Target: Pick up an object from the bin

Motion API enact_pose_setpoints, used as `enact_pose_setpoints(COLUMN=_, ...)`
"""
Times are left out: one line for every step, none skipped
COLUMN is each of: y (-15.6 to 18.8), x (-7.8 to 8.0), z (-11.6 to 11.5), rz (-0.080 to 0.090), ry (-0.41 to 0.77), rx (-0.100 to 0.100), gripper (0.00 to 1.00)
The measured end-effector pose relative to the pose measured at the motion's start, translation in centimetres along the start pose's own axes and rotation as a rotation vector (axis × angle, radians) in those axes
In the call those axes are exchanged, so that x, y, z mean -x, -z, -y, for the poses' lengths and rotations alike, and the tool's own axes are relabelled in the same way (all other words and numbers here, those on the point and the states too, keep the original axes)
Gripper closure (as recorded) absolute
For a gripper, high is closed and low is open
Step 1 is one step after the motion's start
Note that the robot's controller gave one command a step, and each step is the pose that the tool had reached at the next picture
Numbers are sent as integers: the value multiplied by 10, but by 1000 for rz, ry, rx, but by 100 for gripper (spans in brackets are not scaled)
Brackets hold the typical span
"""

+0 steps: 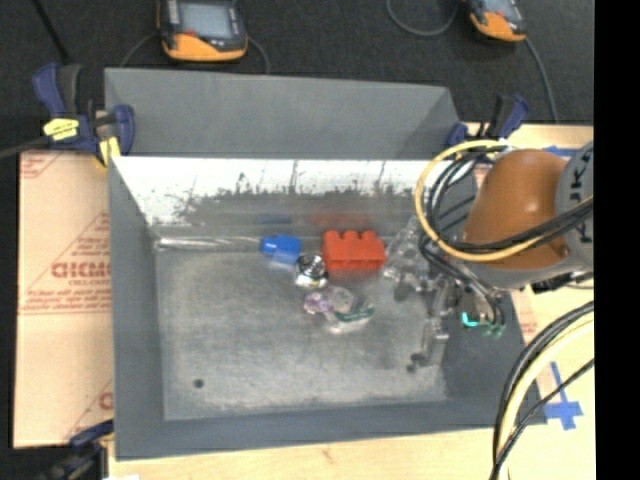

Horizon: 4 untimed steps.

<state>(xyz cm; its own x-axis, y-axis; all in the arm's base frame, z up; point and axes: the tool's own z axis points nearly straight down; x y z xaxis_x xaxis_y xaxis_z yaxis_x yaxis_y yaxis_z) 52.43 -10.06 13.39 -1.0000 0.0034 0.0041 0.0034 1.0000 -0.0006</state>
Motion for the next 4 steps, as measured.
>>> enact_pose_setpoints(y=-61, x=56, z=-33, rz=5, ry=-190, rx=2, gripper=0)
enact_pose_setpoints(y=-63, x=40, z=-63, rz=7, ry=-197, rx=2, gripper=0)
enact_pose_setpoints(y=-62, x=72, z=-72, rz=-4, ry=158, rx=-2, gripper=0)
enact_pose_setpoints(y=-63, x=57, z=-80, rz=6, ry=-149, rx=2, gripper=0)
